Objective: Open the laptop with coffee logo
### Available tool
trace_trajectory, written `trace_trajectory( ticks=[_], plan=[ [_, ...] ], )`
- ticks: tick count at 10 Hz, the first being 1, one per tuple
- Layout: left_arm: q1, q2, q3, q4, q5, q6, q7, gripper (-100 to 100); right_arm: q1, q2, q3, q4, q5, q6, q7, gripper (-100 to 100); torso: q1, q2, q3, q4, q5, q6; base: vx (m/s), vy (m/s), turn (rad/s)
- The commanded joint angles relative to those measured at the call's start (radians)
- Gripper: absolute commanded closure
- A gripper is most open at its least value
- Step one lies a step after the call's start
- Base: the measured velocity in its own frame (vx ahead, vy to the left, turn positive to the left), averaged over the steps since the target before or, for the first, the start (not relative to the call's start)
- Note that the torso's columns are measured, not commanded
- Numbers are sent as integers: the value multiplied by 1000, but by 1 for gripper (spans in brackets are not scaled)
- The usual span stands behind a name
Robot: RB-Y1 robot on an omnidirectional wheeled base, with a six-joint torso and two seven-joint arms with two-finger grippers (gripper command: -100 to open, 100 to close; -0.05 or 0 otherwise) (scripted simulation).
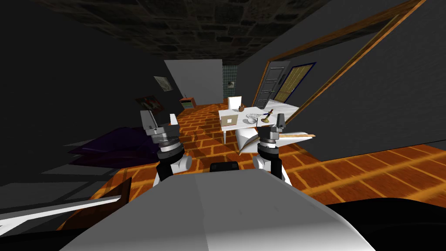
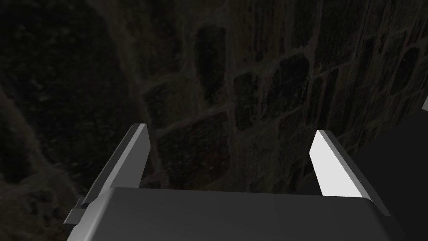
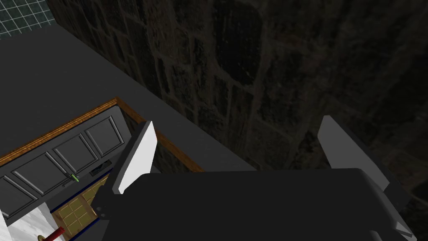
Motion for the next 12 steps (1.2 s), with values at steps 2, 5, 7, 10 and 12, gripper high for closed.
trace_trajectory(
  ticks=[2, 5, 7, 10, 12],
  plan=[
    [0, 0, 0, 0, 0, 0, 0, 0, 0, 0, 0, 0, 0, 0, 0, 0, 0, 104, -209, 105, 0, 0, 0, 0, 0],
    [0, 0, 0, 0, 0, 0, 0, 0, 0, 0, 0, 0, 0, 0, 0, 0, 0, 322, -644, 322, 0, 0, 0, 0, 0],
    [0, 0, 0, 0, 0, 0, 0, 0, 0, 0, 0, 0, 0, 0, 0, 0, 0, 470, -939, 470, 0, 0, 0, 0, 0],
    [0, 0, 0, 0, 0, 0, 0, 0, -5, -46, -4, 9, 18, 8, 20, -100, 0, 691, -1382, 691, 0, 0, 9, 10, 2],
    [0, 0, 0, 0, 0, 0, 0, 0, -12, -85, -9, 21, 43, 19, 49, -100, 2, 733, -1472, 733, 1, 0, 54, 49, 6]
  ],
)
